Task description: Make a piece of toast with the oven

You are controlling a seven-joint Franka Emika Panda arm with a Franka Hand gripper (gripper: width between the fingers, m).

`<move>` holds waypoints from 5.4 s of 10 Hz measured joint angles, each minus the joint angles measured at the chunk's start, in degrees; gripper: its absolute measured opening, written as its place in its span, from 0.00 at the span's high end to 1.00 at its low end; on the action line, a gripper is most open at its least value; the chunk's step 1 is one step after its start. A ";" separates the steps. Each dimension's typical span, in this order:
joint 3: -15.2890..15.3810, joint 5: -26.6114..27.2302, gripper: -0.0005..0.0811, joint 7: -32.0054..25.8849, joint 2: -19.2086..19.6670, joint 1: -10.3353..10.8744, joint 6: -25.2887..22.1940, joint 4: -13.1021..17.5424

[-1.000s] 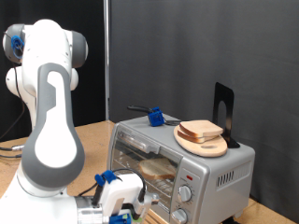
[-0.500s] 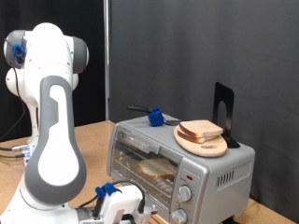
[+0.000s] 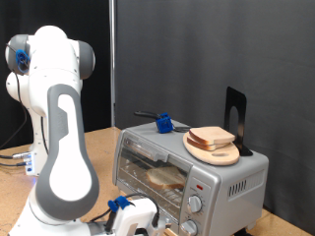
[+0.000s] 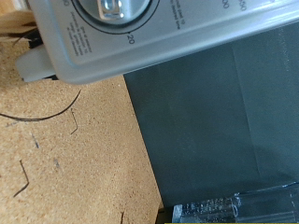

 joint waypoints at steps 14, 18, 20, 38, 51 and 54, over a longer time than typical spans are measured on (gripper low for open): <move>1.82 -0.36 0.16 -3.98 0.66 5.00 2.00 -2.76; 1.92 1.78 0.47 -5.51 -0.04 5.07 1.95 -3.09; 1.88 2.83 0.70 -5.61 -1.19 4.79 1.93 -3.63; 0.72 -2.31 0.99 17.60 -2.50 6.57 8.08 -3.57; 4.20 12.86 0.99 -43.05 -1.77 5.06 8.94 -6.45; 4.20 12.35 0.99 -38.95 -1.76 4.77 8.74 -6.63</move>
